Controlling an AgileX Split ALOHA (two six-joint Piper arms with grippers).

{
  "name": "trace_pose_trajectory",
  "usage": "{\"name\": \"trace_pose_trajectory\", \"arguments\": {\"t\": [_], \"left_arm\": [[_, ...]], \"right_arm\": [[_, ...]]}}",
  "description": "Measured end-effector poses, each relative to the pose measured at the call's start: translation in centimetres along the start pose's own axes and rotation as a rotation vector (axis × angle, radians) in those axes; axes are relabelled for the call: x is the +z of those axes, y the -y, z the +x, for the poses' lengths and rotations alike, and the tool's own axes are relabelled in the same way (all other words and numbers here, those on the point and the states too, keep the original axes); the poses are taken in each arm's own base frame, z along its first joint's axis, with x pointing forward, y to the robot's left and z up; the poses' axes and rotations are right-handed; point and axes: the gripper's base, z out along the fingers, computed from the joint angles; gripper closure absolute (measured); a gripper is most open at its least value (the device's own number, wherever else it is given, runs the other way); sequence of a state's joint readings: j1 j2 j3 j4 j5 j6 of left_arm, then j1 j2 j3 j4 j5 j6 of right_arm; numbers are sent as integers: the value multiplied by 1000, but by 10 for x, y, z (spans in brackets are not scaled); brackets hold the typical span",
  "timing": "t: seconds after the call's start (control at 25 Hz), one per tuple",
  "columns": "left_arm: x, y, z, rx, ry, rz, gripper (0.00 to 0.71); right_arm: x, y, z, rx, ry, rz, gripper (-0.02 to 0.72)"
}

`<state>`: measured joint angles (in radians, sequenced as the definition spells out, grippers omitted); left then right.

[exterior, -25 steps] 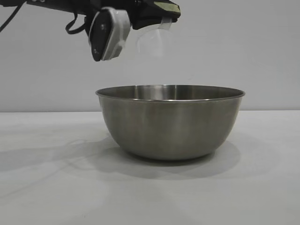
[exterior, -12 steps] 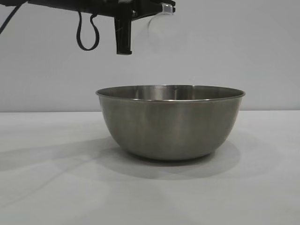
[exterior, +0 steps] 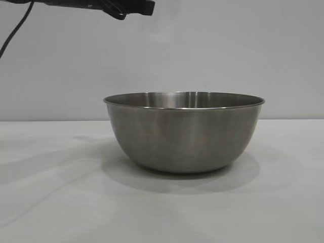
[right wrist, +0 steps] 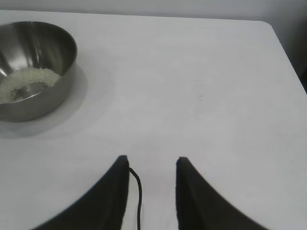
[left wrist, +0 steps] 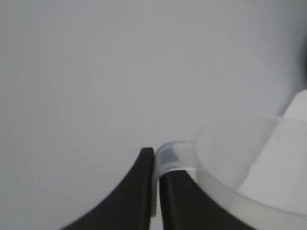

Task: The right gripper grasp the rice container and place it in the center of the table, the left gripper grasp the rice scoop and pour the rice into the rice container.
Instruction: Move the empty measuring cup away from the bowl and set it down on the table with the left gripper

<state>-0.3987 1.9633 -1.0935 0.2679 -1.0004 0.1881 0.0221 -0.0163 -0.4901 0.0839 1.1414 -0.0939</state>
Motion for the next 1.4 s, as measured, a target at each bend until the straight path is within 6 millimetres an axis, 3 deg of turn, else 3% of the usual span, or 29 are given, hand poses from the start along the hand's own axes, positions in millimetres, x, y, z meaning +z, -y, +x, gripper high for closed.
{"name": "trace_pose_trajectory", "arguments": {"t": [0.16,0.48,0.96,1.4], "left_arm": [[-14,-14,16,-147,-62,-148,710],[-73,-36,60,-302,-187,-335,710],[-123,-18,102,-357,-417,-423,710],[-141,-3,129,-378,-538,-406,710]], "right_arm": [[0,0,0,0,0,0,453],[0,0,0,0,0,0,453],[0,0,0,0,0,0,453],[0,0,0,0,0,0,453]]}}
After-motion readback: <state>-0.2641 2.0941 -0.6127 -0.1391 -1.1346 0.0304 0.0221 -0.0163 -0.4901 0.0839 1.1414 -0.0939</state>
